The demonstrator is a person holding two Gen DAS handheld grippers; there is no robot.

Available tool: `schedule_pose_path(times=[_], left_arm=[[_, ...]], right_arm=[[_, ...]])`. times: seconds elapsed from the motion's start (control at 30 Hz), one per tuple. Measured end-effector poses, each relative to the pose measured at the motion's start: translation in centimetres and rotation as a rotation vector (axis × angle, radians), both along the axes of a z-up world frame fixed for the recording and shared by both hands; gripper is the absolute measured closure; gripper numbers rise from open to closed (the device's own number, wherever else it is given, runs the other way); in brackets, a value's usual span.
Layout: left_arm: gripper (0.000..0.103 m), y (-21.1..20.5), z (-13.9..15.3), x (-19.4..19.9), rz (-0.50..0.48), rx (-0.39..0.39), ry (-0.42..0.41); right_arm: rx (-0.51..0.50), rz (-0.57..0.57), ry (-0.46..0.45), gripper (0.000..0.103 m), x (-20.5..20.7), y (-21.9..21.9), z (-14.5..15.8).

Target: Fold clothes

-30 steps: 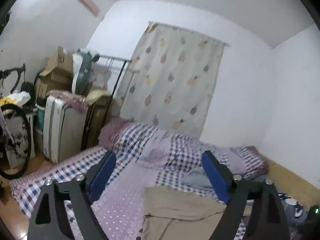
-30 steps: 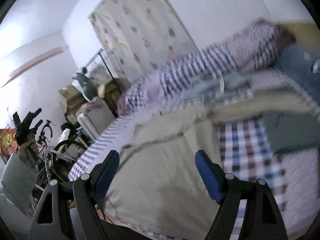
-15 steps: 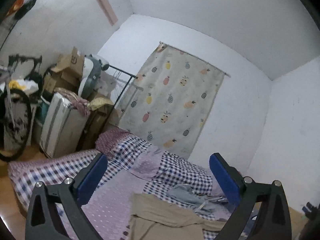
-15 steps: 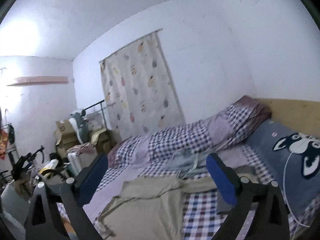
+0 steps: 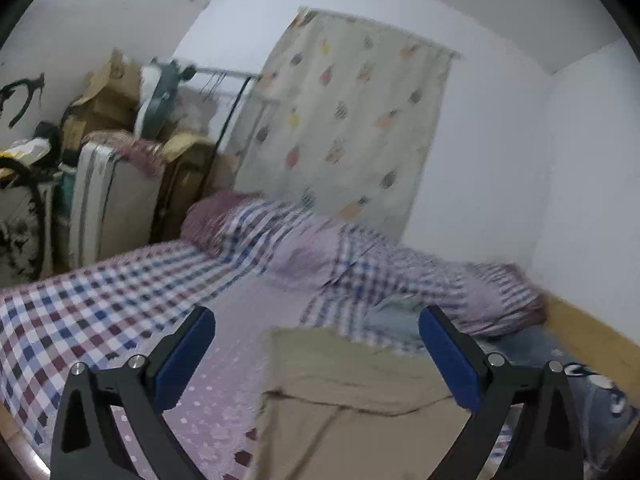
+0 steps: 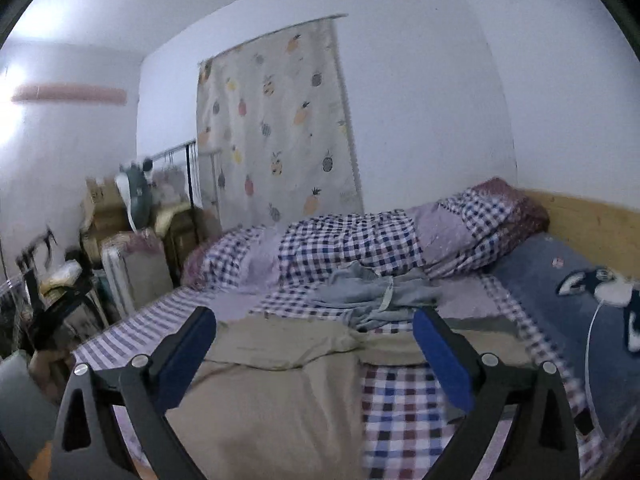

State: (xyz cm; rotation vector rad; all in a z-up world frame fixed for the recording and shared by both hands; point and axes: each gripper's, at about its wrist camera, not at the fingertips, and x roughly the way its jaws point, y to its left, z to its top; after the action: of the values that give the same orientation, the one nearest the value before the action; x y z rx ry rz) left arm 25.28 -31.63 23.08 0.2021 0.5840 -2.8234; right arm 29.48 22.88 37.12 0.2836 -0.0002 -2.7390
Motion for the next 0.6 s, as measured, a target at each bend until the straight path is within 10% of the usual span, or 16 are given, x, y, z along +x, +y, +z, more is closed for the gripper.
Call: schedule_pose_path(times=[0.3,0.6], left_arm=[[0.0,-5.6,-3.3,-5.2,0.139,0.113,0.108],[0.0,-2.9,-8.9,-12.0,-0.048,-0.191,-0.124]], right_arm=[[-0.044,-0.227,0.115,0.002,-5.1,2.0,1.1],[0.067,-0.315,0.124,0.002,-10.8,1.0,2.2]])
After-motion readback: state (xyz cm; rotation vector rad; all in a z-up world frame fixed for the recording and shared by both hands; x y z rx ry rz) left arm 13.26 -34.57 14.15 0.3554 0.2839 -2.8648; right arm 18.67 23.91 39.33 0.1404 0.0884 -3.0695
